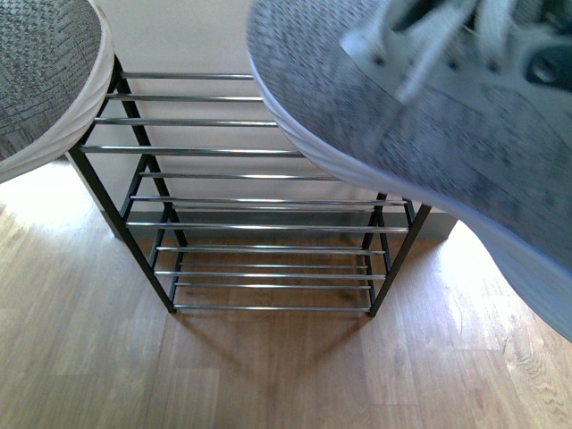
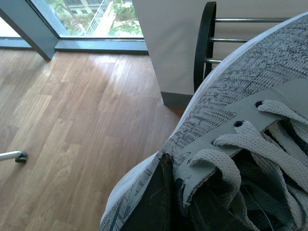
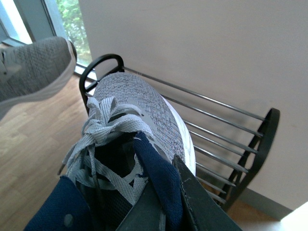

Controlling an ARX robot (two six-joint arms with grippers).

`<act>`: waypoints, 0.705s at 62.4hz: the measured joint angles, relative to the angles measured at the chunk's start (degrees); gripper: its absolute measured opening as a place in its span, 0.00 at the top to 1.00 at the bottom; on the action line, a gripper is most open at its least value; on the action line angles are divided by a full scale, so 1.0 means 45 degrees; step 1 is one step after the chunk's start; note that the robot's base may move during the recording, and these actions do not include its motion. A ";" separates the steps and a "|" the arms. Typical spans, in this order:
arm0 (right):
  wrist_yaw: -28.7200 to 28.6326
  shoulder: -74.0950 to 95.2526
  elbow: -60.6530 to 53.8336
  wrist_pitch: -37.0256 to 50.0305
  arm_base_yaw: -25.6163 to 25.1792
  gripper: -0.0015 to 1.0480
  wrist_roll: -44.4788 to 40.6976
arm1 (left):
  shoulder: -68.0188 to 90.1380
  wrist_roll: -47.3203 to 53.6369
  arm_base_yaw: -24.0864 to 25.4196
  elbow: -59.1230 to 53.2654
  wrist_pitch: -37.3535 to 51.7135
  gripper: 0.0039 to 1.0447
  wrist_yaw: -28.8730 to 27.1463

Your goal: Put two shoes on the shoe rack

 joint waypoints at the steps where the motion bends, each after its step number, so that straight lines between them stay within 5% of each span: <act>1: 0.0107 0.0253 0.0121 0.0102 0.0083 0.99 0.0039 | 0.0000 0.0000 0.0000 0.0000 0.0000 0.99 0.0000; 23: 0.2482 0.9292 0.5251 0.1817 0.1496 0.99 0.2263 | 0.0000 0.0000 0.0000 0.0000 0.0000 0.99 -0.0005; 44: 0.3745 1.4892 0.9656 0.1919 0.0418 0.99 0.3079 | 0.0000 0.0000 0.0000 0.0000 0.0000 0.99 -0.0005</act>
